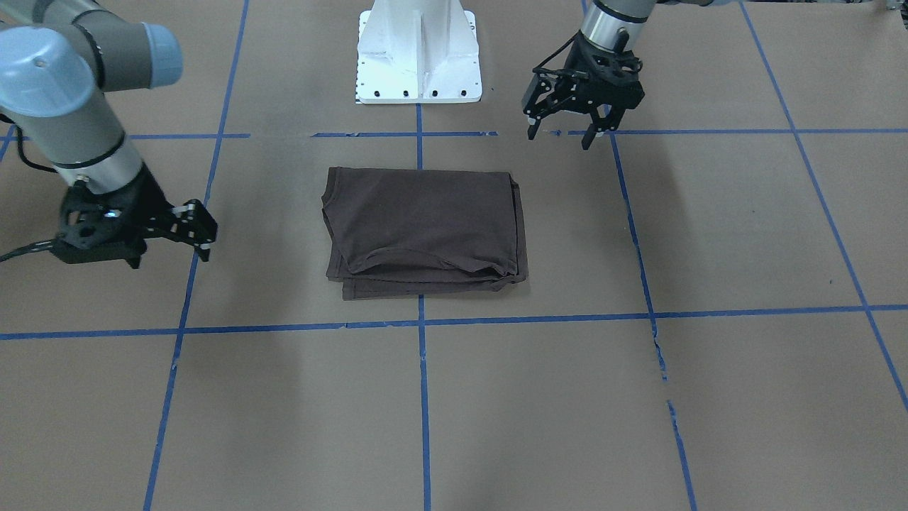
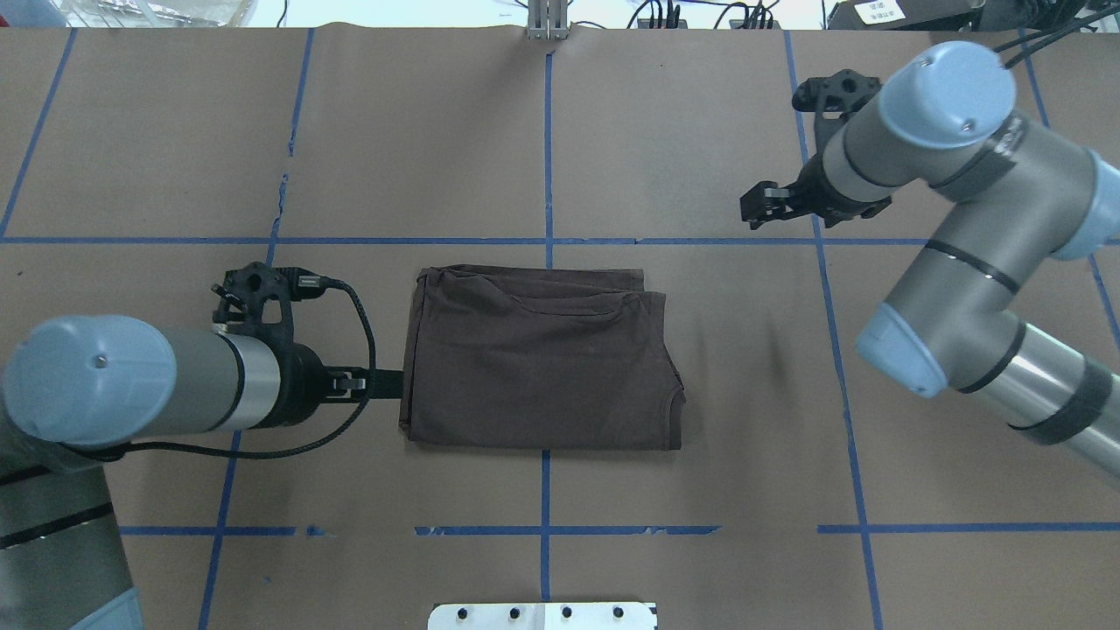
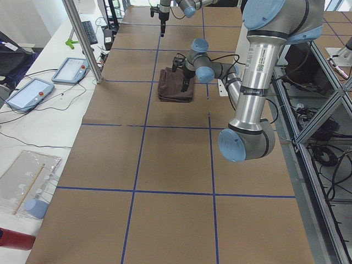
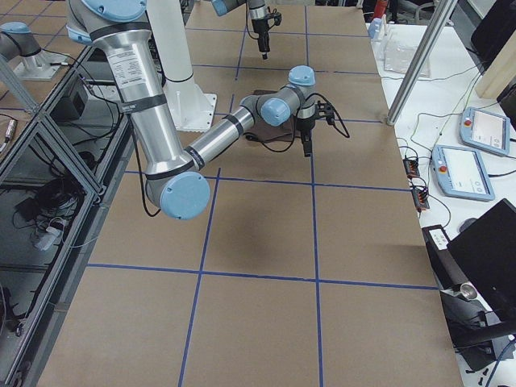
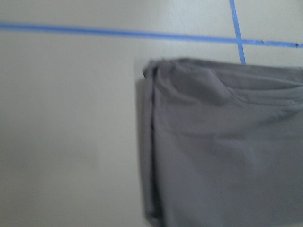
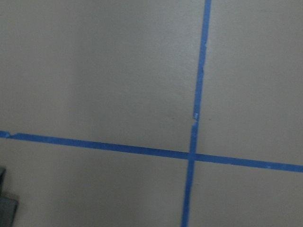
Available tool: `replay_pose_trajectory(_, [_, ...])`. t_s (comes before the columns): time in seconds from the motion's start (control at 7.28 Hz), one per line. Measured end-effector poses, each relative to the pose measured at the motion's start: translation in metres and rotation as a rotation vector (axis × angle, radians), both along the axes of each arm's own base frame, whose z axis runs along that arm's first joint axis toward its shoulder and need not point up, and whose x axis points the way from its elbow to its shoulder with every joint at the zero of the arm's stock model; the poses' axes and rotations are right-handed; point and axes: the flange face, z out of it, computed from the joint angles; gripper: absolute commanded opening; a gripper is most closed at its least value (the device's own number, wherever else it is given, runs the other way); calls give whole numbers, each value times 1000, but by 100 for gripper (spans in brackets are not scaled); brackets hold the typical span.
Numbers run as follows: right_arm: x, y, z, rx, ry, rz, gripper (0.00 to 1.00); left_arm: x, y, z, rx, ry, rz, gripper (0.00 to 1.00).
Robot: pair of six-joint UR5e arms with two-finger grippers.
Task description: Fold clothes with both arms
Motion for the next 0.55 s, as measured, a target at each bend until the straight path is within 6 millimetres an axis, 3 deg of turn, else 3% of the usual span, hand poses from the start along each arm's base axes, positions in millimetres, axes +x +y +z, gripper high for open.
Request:
replay_pose_trajectory(0.27, [99,-2,57,34,44,-92,100,-91,-45,45,106,-125,51,100])
replay_pose_trajectory(0.55, [195,6,115,44,59,-147,100,-187,-69,93,171,-211,92,100])
